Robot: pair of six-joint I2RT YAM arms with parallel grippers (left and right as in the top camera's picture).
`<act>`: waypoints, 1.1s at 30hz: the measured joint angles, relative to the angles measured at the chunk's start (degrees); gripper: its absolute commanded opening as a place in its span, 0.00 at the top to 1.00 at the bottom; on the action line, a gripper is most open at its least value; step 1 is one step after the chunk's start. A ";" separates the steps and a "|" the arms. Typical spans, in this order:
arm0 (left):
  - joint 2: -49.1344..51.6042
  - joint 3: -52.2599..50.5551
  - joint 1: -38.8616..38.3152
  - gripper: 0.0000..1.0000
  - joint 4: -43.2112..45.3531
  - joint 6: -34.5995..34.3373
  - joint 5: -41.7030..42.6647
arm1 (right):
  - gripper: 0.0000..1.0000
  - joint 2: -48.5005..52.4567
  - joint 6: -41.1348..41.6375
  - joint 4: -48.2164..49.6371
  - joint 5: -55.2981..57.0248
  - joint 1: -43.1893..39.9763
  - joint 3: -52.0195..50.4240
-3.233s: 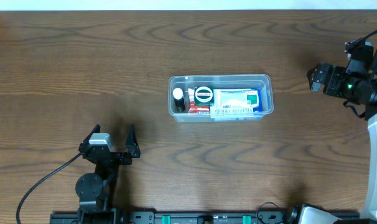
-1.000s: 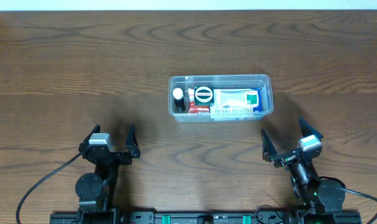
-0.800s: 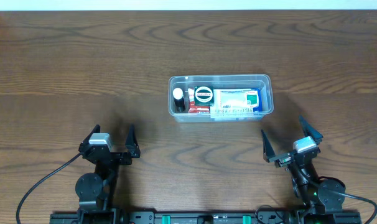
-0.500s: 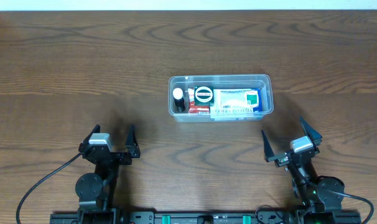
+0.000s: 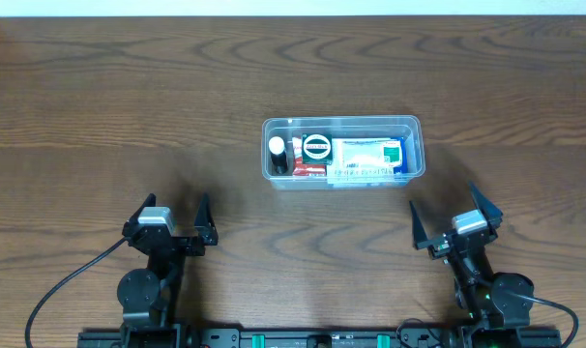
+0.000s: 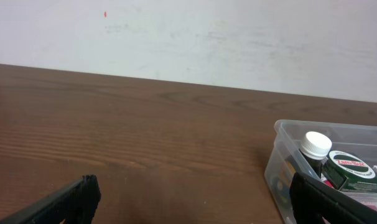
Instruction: Pack container
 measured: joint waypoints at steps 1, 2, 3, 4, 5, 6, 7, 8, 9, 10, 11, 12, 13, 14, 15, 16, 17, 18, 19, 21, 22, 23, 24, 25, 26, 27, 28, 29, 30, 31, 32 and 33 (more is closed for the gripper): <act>0.00 0.00 0.00 0.02 0.00 0.00 0.00 | 0.01 -0.02 0.48 -0.44 0.44 0.00 -0.02; 0.00 0.00 0.00 0.02 0.00 0.00 0.00 | 0.01 -0.02 1.29 -1.18 1.29 0.00 -0.02; 0.00 0.00 0.00 0.02 0.02 0.00 0.00 | 0.01 -0.04 1.99 -1.97 1.88 0.00 -0.02; 0.00 0.00 0.00 0.02 0.00 0.00 0.00 | 0.01 -0.07 2.56 -2.86 2.34 0.00 -0.02; 0.00 0.00 0.00 0.02 0.02 0.00 0.00 | 0.01 -0.11 3.04 -3.61 2.84 0.00 -0.04; 0.00 0.00 0.00 0.02 0.02 0.00 0.00 | 0.01 -0.11 3.52 -3.98 3.19 0.00 -0.07; 0.00 0.00 0.00 0.02 0.02 -0.02 0.00 | 0.01 -0.11 4.00 -4.00 3.52 0.00 -0.07; 0.00 0.00 0.00 0.02 0.00 0.00 0.00 | 0.01 -0.13 4.24 -4.02 3.76 0.00 -0.07; 0.00 0.00 0.00 0.02 0.00 0.00 0.00 | 0.01 -0.11 4.46 -4.07 3.91 0.00 -0.07; 0.00 0.00 0.00 0.02 0.02 0.00 0.00 | 0.01 -0.11 4.74 -4.09 4.17 0.00 -0.07; 0.00 0.00 0.00 0.02 0.02 0.00 0.00 | 0.01 -0.11 4.92 -4.13 4.26 0.00 -0.07; 0.00 0.00 0.00 0.02 0.00 0.00 0.00 | 0.01 -0.11 5.20 -4.15 4.42 0.00 -0.07; 0.00 0.00 0.00 0.02 0.02 0.00 0.00 | 0.01 -0.11 5.25 -4.15 4.42 0.00 -0.07; 0.00 0.00 0.00 0.02 0.02 0.00 0.00 | 0.01 -0.11 5.31 -4.13 4.50 0.00 -0.07; 0.00 0.00 0.00 0.02 0.02 0.00 0.00 | 0.01 -0.11 5.33 -4.13 4.57 0.00 -0.07; 0.00 0.00 0.00 0.02 0.00 0.00 0.00 | 0.01 -0.11 5.44 -4.13 4.59 0.00 -0.07; 0.00 0.00 0.00 0.02 0.02 0.00 0.00 | 0.01 -0.11 5.46 -4.13 4.61 0.00 -0.07; 0.00 0.00 0.00 0.02 0.00 0.00 0.00 | 0.01 -0.11 5.49 -4.13 4.61 0.00 -0.07; 0.00 0.00 0.00 0.02 0.02 0.00 0.00 | 0.01 -0.11 5.49 -4.13 4.61 -0.04 -0.07; 0.00 0.00 0.00 0.02 0.00 0.00 0.00 | 0.01 -0.11 5.49 -4.13 4.61 -0.70 -0.07; 0.00 0.00 0.00 0.02 0.00 0.00 0.00 | 0.01 -0.11 5.49 -4.13 4.63 -1.27 -0.07; 0.00 0.00 0.00 0.02 0.00 0.00 0.00 | 0.01 -0.11 5.49 -4.13 4.70 -1.97 -0.07; 0.00 0.00 0.00 0.02 0.00 0.00 0.00 | 0.01 -0.11 5.49 -4.13 4.76 -2.78 -0.07; 0.00 0.00 0.00 0.02 0.02 0.00 0.00 | 0.01 -0.11 5.49 -4.13 4.81 -3.30 -0.07; 0.00 0.00 0.00 0.02 0.02 0.00 0.00 | 0.01 -0.11 5.49 -4.15 4.81 -3.91 -0.07; 0.00 0.00 0.00 0.02 0.02 0.00 0.00 | 0.01 -0.11 5.49 -4.15 4.81 -4.33 -0.07; 0.00 0.00 0.00 0.02 0.02 0.00 0.00 | 0.01 -0.13 5.51 -4.15 4.81 -4.68 -0.07; 0.00 0.00 0.00 0.02 0.02 0.00 0.00 | 0.01 -0.11 5.49 -4.15 4.81 -5.05 -0.07; 0.00 0.00 0.00 0.02 0.02 0.00 0.00 | 0.01 -0.11 5.49 -4.15 4.83 -5.35 -0.07; 0.00 0.00 0.00 0.02 0.00 0.00 0.00 | 0.01 -0.11 5.51 -4.15 4.83 -5.60 -0.07; 0.00 0.00 0.00 0.02 0.02 0.00 0.00 | 0.01 -0.11 5.51 -4.15 4.83 -5.75 -0.07; 0.00 0.00 0.00 0.02 0.00 0.00 0.00 | 0.01 -0.11 5.51 -4.15 4.85 -5.75 -0.07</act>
